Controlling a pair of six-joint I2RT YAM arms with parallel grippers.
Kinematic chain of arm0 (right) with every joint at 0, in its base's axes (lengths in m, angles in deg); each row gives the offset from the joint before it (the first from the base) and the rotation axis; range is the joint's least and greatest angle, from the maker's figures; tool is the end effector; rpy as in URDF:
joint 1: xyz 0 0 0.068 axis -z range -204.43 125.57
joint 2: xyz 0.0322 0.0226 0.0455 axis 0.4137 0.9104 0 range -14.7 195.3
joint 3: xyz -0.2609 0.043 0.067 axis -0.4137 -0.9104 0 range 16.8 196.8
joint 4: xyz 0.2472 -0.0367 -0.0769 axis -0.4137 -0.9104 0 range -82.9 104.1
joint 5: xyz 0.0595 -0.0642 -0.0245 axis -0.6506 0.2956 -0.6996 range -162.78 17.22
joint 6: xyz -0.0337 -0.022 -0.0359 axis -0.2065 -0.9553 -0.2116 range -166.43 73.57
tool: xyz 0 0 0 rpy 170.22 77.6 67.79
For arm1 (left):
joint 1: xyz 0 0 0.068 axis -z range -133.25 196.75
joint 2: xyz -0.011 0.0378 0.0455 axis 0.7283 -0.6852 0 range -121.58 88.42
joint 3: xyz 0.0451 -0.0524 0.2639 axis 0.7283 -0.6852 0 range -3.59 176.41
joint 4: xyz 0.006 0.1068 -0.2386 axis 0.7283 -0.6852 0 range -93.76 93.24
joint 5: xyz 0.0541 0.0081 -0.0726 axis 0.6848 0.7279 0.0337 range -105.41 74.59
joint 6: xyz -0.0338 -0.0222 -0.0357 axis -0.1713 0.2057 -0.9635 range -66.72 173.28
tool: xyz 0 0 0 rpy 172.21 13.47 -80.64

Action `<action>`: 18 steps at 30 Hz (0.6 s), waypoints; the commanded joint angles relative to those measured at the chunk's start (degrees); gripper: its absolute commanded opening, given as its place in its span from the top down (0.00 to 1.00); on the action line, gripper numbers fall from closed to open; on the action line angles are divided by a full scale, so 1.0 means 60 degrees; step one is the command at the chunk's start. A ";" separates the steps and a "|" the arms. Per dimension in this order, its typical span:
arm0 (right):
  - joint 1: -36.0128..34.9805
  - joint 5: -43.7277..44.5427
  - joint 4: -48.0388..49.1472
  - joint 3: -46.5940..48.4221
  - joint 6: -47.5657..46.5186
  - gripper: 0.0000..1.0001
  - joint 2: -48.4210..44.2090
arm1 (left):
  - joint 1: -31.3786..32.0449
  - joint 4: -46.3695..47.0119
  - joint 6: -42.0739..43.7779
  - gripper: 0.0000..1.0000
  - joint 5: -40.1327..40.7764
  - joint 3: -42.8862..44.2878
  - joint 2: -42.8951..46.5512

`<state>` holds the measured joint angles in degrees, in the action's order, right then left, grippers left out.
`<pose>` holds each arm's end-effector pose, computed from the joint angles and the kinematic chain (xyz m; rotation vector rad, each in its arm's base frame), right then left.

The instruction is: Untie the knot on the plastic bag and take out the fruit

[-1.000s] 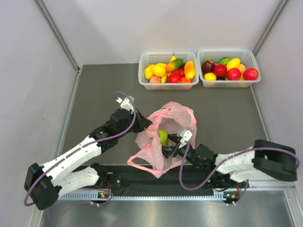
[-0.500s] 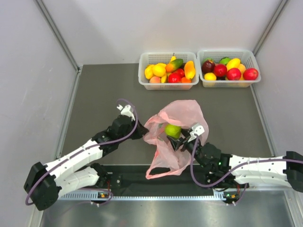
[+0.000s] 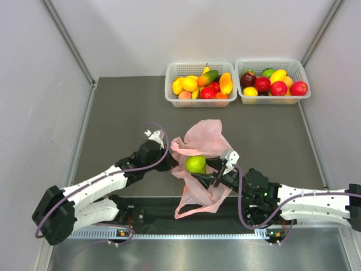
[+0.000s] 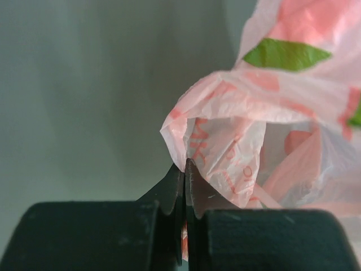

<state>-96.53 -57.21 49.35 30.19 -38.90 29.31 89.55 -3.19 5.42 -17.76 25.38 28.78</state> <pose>0.0641 0.1678 0.2324 -0.6319 1.4292 0.9107 0.1571 -0.1474 0.2019 -0.0804 2.3749 -0.8749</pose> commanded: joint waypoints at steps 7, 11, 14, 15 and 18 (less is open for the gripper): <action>0.0048 -0.0970 0.0279 0.0742 -0.0185 1.00 -0.1152 | 0.0190 0.0926 0.0388 1.00 0.0096 0.0564 -0.1470; 0.0092 -0.1246 -0.0115 0.0918 -0.0200 1.00 -0.1723 | 0.0175 0.0256 0.0622 1.00 0.1280 0.0313 -0.1794; 0.0107 -0.1307 -0.0759 0.1065 -0.0171 1.00 -0.2221 | 0.0088 -0.0011 0.0666 1.00 0.1651 0.0284 -0.1838; 0.0107 -0.1234 -0.0907 0.1094 -0.0171 1.00 -0.2513 | 0.0073 -0.0098 0.0681 1.00 0.1709 0.0269 -0.1780; 0.0107 -0.0459 -0.1303 0.1007 -0.0156 0.99 -0.3157 | -0.0015 -0.0463 0.0769 1.00 0.1929 0.0327 -0.1648</action>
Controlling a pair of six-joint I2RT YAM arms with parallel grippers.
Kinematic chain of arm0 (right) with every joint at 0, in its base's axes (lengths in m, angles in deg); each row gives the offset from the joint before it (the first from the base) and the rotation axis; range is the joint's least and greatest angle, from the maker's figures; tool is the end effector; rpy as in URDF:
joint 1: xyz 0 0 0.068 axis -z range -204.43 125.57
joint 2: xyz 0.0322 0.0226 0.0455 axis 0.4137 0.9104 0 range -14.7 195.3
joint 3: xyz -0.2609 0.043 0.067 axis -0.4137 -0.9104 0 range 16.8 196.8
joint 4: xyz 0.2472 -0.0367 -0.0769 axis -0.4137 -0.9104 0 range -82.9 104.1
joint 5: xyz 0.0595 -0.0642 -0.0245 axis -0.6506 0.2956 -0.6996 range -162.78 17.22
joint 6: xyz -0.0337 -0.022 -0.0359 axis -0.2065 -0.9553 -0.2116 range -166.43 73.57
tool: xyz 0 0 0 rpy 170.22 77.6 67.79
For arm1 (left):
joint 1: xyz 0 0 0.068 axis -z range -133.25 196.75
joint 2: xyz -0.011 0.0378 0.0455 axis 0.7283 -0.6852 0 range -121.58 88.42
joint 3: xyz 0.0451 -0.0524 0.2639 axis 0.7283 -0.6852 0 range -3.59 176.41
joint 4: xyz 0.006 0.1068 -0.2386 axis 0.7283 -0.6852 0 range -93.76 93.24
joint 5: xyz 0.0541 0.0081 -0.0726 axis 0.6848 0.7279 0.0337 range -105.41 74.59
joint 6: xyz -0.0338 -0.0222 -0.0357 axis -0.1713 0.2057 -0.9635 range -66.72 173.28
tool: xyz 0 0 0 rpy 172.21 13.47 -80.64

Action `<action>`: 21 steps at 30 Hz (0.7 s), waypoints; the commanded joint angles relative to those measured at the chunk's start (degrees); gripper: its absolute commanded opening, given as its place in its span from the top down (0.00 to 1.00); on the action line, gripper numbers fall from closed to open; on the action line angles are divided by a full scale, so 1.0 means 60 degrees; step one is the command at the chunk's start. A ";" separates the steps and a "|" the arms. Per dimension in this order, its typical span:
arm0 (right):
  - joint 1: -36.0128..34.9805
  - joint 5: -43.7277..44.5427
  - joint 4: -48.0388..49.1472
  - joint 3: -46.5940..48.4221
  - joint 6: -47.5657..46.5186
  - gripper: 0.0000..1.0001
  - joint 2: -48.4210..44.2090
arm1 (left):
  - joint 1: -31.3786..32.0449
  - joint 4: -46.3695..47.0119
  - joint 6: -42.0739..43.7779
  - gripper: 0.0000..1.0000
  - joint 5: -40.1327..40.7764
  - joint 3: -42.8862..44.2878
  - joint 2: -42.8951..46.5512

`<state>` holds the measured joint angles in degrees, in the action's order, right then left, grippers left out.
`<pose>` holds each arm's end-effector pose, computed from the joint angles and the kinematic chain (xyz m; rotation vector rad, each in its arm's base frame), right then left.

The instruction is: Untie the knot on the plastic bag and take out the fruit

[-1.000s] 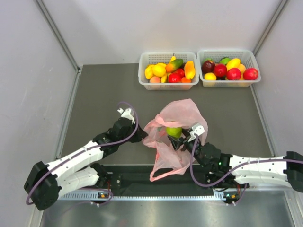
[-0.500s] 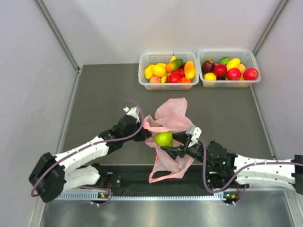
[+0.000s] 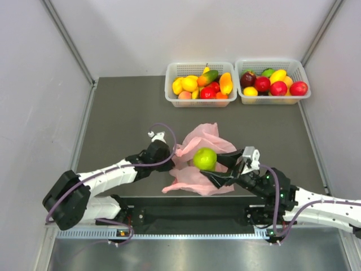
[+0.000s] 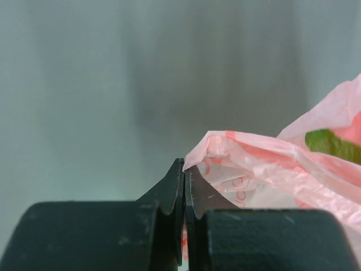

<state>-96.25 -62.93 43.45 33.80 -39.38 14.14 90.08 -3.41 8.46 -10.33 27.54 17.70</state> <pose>0.0508 0.1358 0.2821 -0.5833 1.2131 1.0691 0.1736 -0.1594 0.1738 -0.0757 2.4649 -0.6102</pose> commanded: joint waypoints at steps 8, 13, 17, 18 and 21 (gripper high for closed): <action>0.0059 0.4476 -0.0335 -0.0166 -0.0004 0.95 -0.2286 | -0.0249 -0.1966 0.0321 1.00 0.1277 -0.0267 0.1004; 0.0074 0.5930 -0.0861 -0.0137 0.0231 0.95 -0.2799 | -0.0381 -0.2684 0.0204 1.00 0.1511 -0.0575 0.2000; 0.0059 0.6562 -0.1198 -0.0123 0.0378 0.95 -0.3107 | -0.0658 -0.3212 0.0204 1.00 0.1543 -0.0575 0.2396; 0.0074 0.6620 -0.1315 -0.0108 0.0407 0.95 -0.3238 | -0.0703 -0.3357 0.0204 1.00 0.1541 -0.0488 0.2498; 0.0074 0.7072 -0.1856 0.0067 0.0393 0.96 -0.3502 | -0.0864 -0.3898 0.0131 1.00 0.1628 -0.0093 0.2718</action>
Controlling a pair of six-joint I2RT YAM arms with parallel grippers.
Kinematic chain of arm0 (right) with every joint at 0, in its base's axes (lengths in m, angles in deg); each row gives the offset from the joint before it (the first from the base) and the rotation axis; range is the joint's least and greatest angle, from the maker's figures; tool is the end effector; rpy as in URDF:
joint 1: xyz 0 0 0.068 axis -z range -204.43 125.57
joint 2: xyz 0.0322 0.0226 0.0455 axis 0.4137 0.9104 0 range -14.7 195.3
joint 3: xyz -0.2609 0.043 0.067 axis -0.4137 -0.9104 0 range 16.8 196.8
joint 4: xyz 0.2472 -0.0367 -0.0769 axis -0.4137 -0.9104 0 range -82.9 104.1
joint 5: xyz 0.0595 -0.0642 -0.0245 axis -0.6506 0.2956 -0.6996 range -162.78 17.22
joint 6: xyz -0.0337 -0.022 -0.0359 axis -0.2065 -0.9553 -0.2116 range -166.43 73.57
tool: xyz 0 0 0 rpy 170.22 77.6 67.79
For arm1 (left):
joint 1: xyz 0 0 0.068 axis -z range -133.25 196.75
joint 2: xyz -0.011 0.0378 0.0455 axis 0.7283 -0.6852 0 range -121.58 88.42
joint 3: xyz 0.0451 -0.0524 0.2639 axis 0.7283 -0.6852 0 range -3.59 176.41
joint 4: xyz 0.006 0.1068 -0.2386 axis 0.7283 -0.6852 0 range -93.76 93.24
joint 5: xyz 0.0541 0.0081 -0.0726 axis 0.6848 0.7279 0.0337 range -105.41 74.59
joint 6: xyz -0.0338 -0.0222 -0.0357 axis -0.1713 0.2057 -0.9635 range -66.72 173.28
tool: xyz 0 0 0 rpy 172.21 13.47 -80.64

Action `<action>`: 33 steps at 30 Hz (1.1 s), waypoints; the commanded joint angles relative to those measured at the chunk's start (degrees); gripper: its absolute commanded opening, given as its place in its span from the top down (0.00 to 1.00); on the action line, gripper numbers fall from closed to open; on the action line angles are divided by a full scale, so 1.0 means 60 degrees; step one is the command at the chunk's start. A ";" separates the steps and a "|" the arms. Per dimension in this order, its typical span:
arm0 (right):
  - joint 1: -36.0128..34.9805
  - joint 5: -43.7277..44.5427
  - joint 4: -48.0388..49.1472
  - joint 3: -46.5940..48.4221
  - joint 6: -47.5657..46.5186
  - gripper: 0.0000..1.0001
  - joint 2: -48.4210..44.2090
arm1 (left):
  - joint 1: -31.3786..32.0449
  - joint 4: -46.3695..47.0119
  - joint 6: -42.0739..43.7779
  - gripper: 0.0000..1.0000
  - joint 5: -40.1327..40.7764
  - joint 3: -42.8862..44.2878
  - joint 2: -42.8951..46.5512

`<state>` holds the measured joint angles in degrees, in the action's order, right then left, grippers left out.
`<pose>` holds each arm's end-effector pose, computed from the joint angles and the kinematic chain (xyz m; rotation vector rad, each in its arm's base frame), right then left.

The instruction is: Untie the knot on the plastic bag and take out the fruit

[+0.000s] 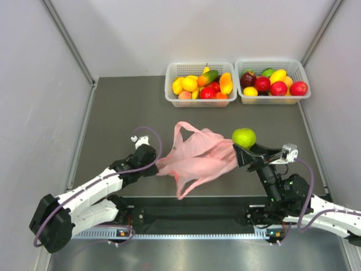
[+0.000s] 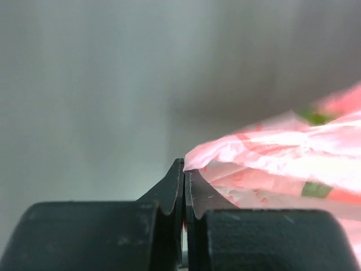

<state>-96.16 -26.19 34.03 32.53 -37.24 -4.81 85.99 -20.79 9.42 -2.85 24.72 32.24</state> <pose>0.0514 0.0738 0.2862 0.0723 1.3027 0.7597 0.1481 -0.1109 0.1858 -0.1939 2.4743 -0.3638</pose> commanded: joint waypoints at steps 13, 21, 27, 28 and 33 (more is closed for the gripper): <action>0.0074 0.0937 -0.1975 0.0880 0.0359 1.00 0.1558 | -0.0432 -0.3376 0.0190 1.00 0.2123 0.3408 0.2318; 0.2223 -0.1593 -0.2121 0.2710 0.0168 1.00 0.5482 | -0.0432 -0.3803 0.0586 1.00 0.2258 0.4056 0.2142; 0.5257 -0.4525 -0.1169 0.4436 -0.0168 1.00 0.8381 | -0.0432 -0.3860 0.0600 1.00 0.2287 0.3967 0.2391; 0.5535 -0.4759 -0.1138 0.4759 -0.0271 1.00 0.8864 | -0.0432 -0.3875 0.0615 1.00 0.2273 0.3982 0.2406; 0.7162 -0.6254 -0.1196 0.7555 -0.0492 1.00 1.2233 | -0.0432 -0.3686 0.0513 1.00 0.1907 0.3704 0.2537</action>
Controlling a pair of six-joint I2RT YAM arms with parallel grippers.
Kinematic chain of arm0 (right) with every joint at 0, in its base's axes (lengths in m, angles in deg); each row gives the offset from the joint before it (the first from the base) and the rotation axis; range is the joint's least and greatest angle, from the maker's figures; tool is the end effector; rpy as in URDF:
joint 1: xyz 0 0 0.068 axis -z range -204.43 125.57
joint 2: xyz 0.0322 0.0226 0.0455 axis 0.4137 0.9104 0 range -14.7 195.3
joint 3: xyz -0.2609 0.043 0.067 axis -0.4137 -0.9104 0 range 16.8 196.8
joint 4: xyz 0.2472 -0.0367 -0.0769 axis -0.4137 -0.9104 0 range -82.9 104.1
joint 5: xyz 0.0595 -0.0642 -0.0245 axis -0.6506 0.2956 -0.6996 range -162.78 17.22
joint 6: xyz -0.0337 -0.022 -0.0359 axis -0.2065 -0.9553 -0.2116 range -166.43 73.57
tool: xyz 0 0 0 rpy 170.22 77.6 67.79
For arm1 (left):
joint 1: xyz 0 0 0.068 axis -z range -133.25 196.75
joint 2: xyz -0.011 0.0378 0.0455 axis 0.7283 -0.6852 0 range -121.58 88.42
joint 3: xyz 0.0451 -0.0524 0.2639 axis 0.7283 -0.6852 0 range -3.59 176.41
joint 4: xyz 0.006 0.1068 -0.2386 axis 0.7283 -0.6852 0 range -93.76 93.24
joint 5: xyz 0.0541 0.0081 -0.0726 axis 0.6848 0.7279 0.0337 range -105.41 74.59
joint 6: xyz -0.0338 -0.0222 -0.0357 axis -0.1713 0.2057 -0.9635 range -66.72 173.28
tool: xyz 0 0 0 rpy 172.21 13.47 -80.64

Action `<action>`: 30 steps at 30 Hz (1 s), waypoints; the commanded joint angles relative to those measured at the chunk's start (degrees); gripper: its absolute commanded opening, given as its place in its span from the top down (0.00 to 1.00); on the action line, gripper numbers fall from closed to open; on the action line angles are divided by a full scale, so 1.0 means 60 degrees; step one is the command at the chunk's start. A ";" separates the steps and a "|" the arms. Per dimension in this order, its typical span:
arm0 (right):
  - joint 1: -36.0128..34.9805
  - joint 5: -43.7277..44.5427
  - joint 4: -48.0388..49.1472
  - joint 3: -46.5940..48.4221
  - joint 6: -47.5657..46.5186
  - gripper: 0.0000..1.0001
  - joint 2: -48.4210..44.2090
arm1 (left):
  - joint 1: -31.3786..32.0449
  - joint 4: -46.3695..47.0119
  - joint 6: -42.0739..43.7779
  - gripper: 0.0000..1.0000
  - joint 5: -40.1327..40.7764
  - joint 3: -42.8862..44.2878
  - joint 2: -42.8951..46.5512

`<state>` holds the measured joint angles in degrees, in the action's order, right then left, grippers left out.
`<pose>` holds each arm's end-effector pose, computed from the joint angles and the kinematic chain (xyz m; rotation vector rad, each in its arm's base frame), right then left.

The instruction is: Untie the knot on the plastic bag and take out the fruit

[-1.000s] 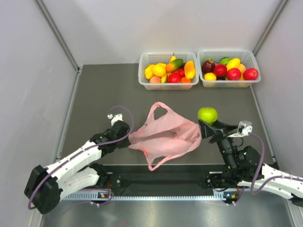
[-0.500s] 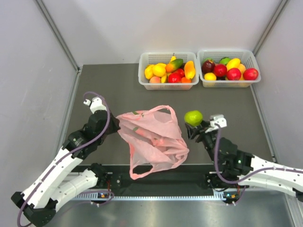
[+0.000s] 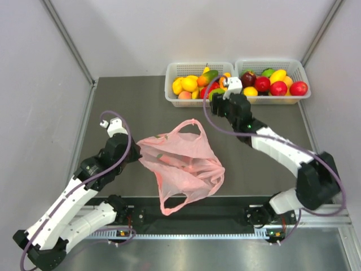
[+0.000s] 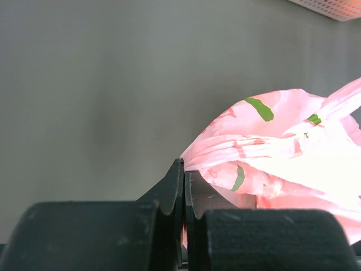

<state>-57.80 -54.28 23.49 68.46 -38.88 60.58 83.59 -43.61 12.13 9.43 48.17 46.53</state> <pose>0.2616 0.1589 0.2991 -0.1795 1.8025 0.2144 0.1207 -0.0716 0.3270 -0.3168 2.1409 -0.3070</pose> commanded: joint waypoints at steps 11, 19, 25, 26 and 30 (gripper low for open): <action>0.1912 -0.1824 0.0896 0.6314 -0.0408 1.00 0.6139 | -0.0032 0.1376 -0.0144 1.00 -0.1429 -0.1405 0.0302; 0.2440 -0.0991 -0.0538 1.0018 -0.0424 0.94 0.8689 | -0.0032 0.1904 -0.0320 1.00 -0.1899 -0.1831 0.0302; 0.2777 -0.0988 -0.1825 1.1910 -0.0394 0.56 0.9775 | -0.0032 0.2095 -0.0291 1.00 -0.1899 -0.1963 0.0200; 0.2807 -0.1047 -0.1857 1.1985 -0.0394 0.49 0.9806 | -0.0046 0.2110 -0.0276 1.00 -0.1884 -0.1977 0.0170; 0.2851 -0.1208 -0.1799 1.2029 -0.0409 0.21 0.9689 | -0.0032 0.2271 -0.0262 1.00 -0.1913 -0.2007 0.0024</action>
<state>-40.79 -61.01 13.15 136.96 -40.76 119.47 83.59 -33.79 10.80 -1.56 36.66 47.23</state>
